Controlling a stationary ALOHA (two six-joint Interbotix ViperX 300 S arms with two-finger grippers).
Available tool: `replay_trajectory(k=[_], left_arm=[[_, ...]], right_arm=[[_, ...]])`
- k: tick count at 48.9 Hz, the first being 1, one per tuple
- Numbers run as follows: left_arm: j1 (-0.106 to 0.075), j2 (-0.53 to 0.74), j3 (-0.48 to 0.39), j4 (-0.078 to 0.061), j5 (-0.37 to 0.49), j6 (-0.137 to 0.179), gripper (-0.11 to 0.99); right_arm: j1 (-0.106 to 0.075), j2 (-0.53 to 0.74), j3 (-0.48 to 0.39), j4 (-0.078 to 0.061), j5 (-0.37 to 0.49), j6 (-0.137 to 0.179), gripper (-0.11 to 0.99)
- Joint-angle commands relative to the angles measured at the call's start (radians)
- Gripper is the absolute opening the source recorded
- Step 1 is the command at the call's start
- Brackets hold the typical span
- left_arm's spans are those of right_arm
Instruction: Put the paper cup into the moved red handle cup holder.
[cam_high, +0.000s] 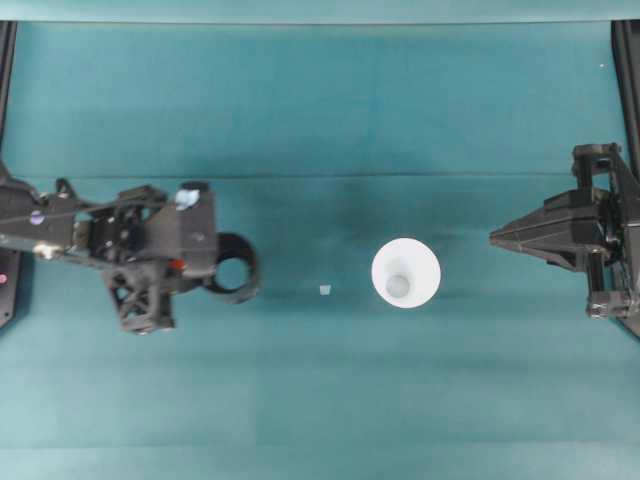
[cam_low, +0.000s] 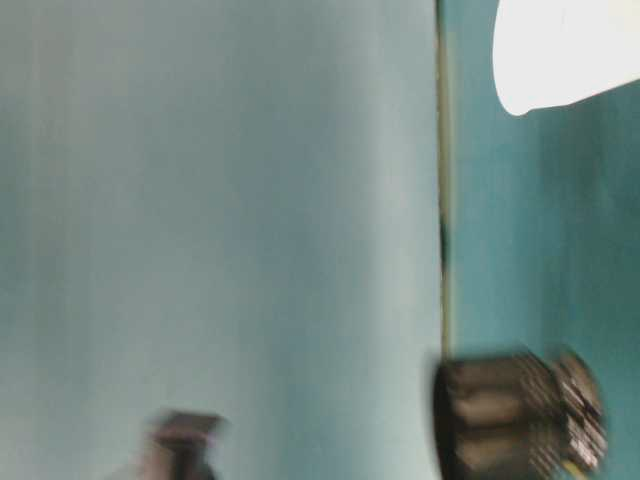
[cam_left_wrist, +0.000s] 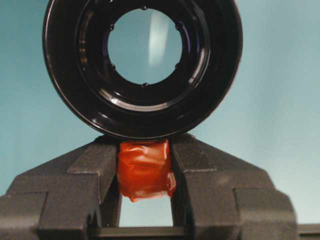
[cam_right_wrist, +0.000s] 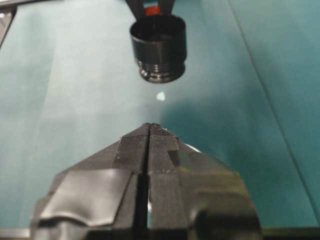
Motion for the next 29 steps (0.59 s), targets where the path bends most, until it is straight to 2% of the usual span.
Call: replay_trajectory(k=[1,11,16,29], left_arm=[[-0.002,0.028,-0.08,0.005,0.008,0.02,0.27],[0.002,0.126,-0.202,0.005,0.029,0.107,0.27],[0.003,0.175,-0.255,0.005,0.029,0.141,0.27],[0.005,0.255,-0.31,0.005,0.028,0.149,0.27]], right_arm=[[-0.002,0.005,-0.012,0.003,-0.008,0.009,-0.11],[-0.002,0.005,-0.014,0.003,-0.009,0.009,-0.11],[-0.002,0.005,-0.014,0.003,-0.011,0.009,-0.11],[-0.002,0.005,-0.014,0.003,-0.012,0.009,-0.11]])
